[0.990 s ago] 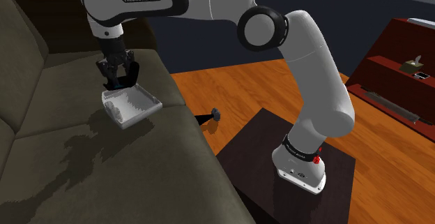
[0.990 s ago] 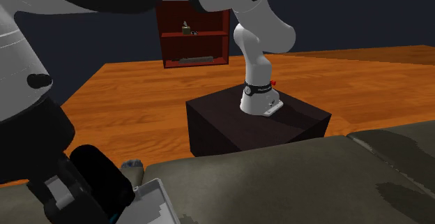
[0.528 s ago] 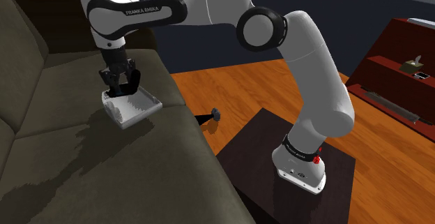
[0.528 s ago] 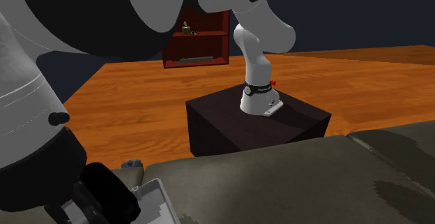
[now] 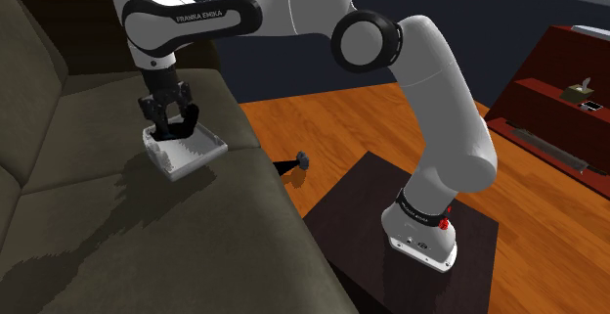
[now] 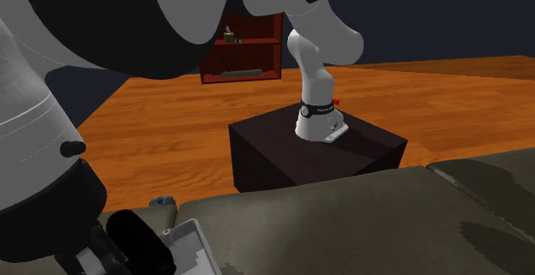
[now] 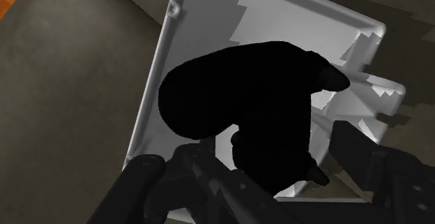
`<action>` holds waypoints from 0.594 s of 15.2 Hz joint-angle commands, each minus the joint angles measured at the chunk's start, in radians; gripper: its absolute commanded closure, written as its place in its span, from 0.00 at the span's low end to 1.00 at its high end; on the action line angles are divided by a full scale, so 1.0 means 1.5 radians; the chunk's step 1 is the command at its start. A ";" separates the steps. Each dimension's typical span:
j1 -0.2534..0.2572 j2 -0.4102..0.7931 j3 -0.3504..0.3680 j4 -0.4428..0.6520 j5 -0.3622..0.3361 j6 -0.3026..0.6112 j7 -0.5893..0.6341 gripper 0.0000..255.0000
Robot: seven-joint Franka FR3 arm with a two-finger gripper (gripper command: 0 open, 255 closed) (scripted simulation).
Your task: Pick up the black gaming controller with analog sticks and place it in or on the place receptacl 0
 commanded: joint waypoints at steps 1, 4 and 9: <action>0.000 0.000 0.000 0.000 0.000 0.000 0.000 0.00; 0.000 0.000 0.000 0.000 0.000 0.000 0.000 0.00; 0.016 0.019 -0.001 0.121 0.000 -0.099 -0.007 0.00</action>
